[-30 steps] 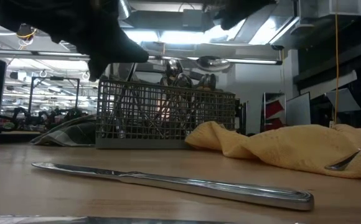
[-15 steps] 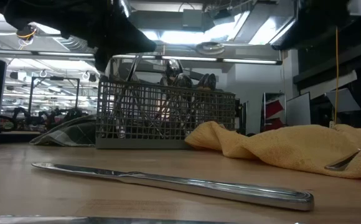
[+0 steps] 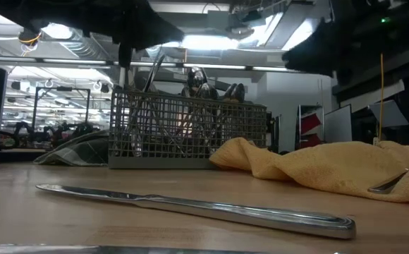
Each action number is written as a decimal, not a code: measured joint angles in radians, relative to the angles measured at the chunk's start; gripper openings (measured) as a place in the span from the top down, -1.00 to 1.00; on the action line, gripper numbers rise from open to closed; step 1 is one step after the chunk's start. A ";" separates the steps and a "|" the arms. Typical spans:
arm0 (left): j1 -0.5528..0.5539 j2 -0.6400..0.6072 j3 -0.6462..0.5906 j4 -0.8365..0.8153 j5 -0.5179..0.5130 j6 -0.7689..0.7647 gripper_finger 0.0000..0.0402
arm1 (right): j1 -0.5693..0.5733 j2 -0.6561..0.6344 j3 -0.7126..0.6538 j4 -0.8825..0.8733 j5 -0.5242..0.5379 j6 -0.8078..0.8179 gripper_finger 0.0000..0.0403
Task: Sort silverware
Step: Put the silver spoon into the gray silverware basket
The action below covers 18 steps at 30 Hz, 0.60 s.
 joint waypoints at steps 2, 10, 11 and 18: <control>0.000 0.000 0.000 0.042 0.001 0.026 1.00 | -0.051 0.011 -0.053 0.225 -0.080 -0.042 0.39; 0.004 0.000 0.000 0.179 0.004 0.071 1.00 | -0.280 0.060 -0.067 0.489 -0.405 -0.042 0.39; 0.005 0.002 0.000 0.191 0.009 0.071 1.00 | -0.302 0.066 -0.060 0.497 -0.450 -0.042 0.39; 0.010 0.074 0.018 0.274 0.030 0.067 1.00 | -0.374 0.129 0.070 0.505 -0.659 -0.140 0.39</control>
